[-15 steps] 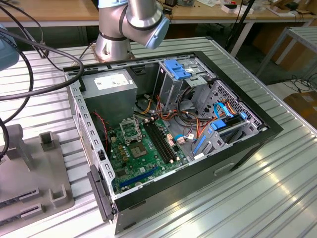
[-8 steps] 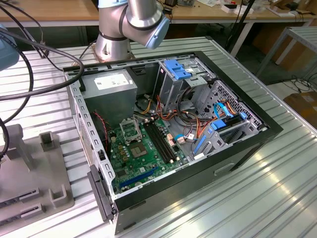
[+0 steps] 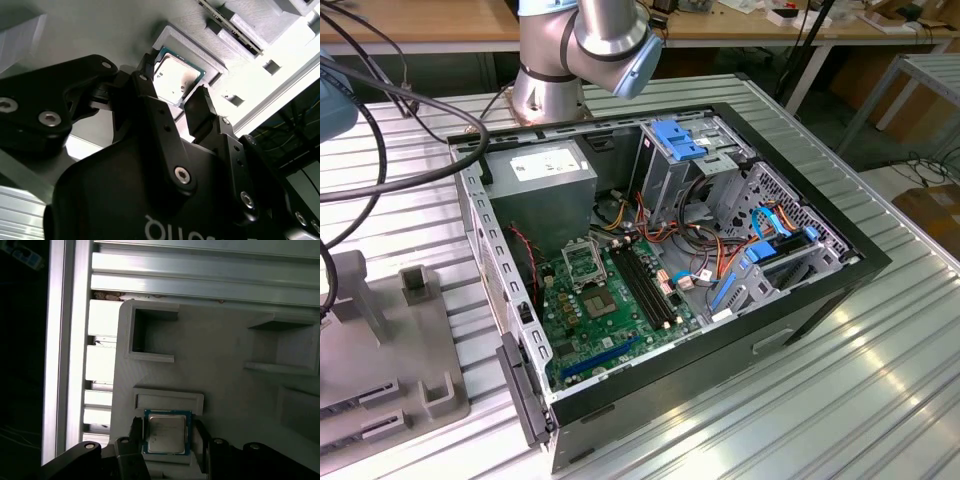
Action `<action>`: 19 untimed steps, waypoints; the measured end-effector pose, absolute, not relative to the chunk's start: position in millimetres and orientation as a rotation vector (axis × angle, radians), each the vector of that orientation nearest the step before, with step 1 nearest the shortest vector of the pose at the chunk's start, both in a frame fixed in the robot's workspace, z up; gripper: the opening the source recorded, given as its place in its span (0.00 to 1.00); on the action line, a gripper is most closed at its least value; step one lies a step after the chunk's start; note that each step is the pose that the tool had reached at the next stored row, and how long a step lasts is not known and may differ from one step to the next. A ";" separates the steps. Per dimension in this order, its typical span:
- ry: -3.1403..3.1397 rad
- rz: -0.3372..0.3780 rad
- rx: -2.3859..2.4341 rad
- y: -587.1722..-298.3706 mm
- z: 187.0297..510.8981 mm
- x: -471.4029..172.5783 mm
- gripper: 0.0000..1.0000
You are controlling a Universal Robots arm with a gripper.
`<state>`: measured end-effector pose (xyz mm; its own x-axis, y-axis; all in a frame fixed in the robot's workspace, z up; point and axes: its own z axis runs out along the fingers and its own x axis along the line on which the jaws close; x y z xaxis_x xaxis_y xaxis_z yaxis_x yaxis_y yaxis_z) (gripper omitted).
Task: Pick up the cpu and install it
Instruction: 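Pick up the cpu and move it towards the insertion slot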
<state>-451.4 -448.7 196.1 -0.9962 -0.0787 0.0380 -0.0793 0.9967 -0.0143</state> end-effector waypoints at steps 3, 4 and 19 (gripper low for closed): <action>-3.101 0.025 0.139 -448.7 196.0 -451.8 0.52; -3.101 0.025 0.142 -448.7 195.9 -452.0 0.52; -3.101 0.025 0.143 -448.7 195.7 -452.0 0.51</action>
